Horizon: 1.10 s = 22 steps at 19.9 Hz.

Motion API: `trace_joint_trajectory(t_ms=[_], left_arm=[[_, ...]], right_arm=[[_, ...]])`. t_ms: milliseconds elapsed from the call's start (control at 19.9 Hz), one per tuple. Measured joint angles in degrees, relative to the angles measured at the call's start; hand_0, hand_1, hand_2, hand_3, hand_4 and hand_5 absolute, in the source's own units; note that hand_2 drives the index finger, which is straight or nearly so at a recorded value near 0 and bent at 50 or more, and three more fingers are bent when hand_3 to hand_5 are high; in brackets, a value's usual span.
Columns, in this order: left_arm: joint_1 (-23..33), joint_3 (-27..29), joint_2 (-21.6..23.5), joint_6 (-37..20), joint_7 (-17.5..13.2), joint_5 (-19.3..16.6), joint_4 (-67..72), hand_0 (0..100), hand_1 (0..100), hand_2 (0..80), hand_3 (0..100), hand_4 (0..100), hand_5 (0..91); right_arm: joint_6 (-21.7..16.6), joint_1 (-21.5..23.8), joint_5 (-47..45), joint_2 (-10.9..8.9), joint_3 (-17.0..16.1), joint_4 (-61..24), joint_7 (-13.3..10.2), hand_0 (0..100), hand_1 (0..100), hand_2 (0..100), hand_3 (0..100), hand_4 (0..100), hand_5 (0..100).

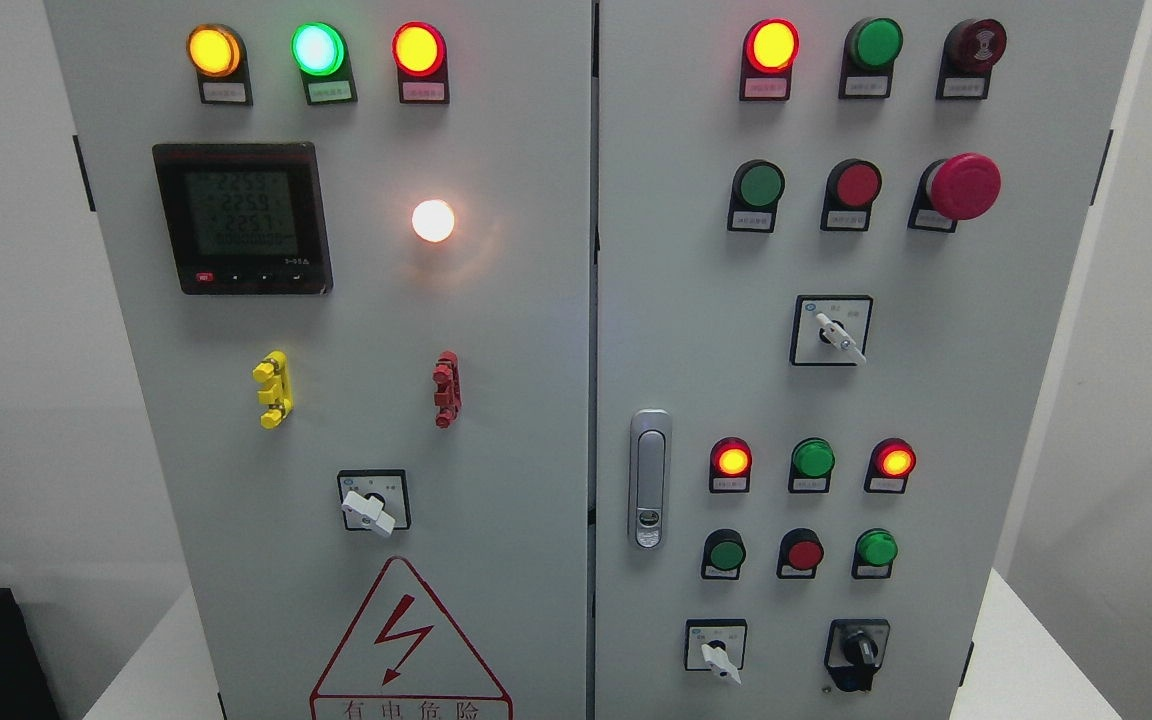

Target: Trip black knob to open circuit

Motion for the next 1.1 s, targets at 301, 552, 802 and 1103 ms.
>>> trace_joint_trajectory(t_ms=[301,552,802,1103], left_arm=[[0.0,0.0,0.0,0.0,0.0,0.0,0.0,12,39,0.0,0,0,0.0],[0.0,0.0,0.0,0.0,0.0,0.0,0.0,12,39,0.0,0,0,0.0],[0.0,0.0,0.0,0.0,0.0,0.0,0.0,12,39,0.0,0,0,0.0],[0.0,0.0,0.0,0.0,0.0,0.0,0.0,12,39,0.0,0,0,0.0]], right_arm=[[3.74,-0.14,-0.71,0.0,-0.07,-6.75,0.0,54,74,0,100,100,93],[6.54,-0.44,-0.73,0.01,-0.08,-12.26,0.0,53,74,0,100,100,93],[9.73,-2.28,-0.79,0.01,-0.05,-15.25,0.0,54,74,0,100,100,94],[12.66,-5.27,-0.79,0.01,0.25,-16.94,0.0,54,74,0,100,100,94]])
